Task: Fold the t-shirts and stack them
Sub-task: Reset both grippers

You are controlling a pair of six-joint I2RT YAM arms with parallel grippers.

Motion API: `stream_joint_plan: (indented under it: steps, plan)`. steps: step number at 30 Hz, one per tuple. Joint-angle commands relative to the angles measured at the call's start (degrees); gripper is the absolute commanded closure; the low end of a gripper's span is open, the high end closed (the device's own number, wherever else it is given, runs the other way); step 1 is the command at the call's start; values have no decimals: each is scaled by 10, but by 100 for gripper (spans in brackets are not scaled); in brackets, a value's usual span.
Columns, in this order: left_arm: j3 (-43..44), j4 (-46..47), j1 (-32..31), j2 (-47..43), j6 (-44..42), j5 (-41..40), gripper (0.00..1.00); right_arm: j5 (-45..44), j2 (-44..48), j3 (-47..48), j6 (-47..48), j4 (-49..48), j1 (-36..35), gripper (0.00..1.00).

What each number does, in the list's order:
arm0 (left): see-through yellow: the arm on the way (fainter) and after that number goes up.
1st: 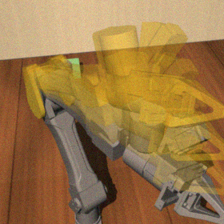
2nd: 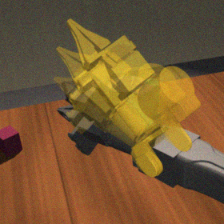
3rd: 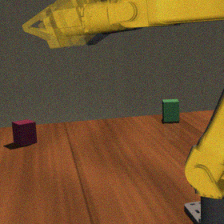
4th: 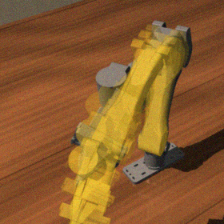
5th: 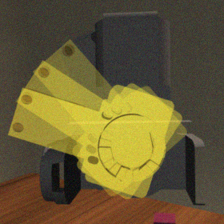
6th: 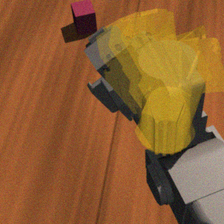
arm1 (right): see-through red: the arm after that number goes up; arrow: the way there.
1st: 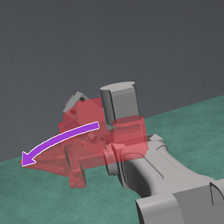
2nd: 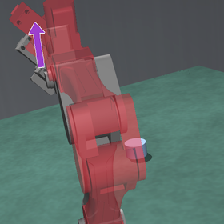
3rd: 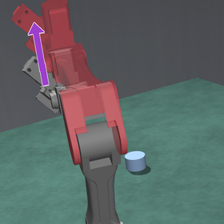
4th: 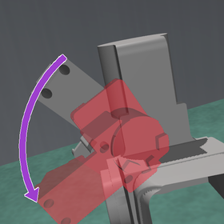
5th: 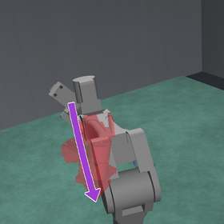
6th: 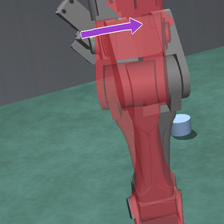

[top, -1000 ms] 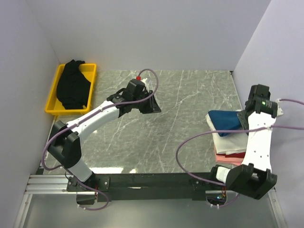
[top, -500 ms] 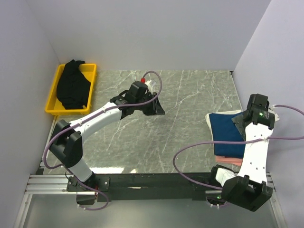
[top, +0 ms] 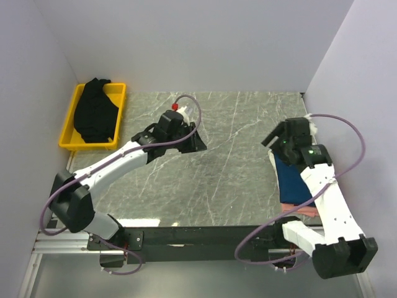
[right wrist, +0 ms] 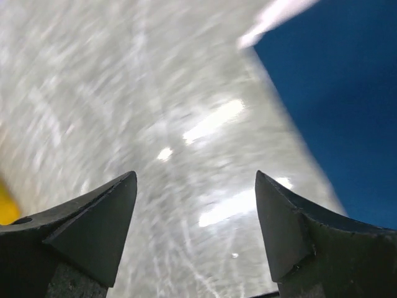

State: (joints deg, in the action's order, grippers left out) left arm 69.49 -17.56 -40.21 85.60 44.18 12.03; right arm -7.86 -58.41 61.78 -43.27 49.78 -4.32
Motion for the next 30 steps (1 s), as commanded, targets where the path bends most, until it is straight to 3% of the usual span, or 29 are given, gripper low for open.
stream_joint_plan:
  steps: [1, 8, 12, 18, 30]
  plan:
    - [-30, -1, 2, -53, -6, -54, 69, 15, 8, -22, -20, -111, -81, 16]
    - [-136, 5, 3, -150, 25, -119, 71, -1, -10, -79, -3, -244, -278, 16]
    - [-218, 22, 3, -220, 50, -151, 71, 6, -42, -111, 12, -330, -351, 15]
    - [-263, 14, 3, -262, 65, -189, 72, 69, -72, -157, 37, -420, -363, 15]
    - [-277, 33, 3, -279, 67, -204, 73, 51, -72, -153, 69, -414, -365, 14]
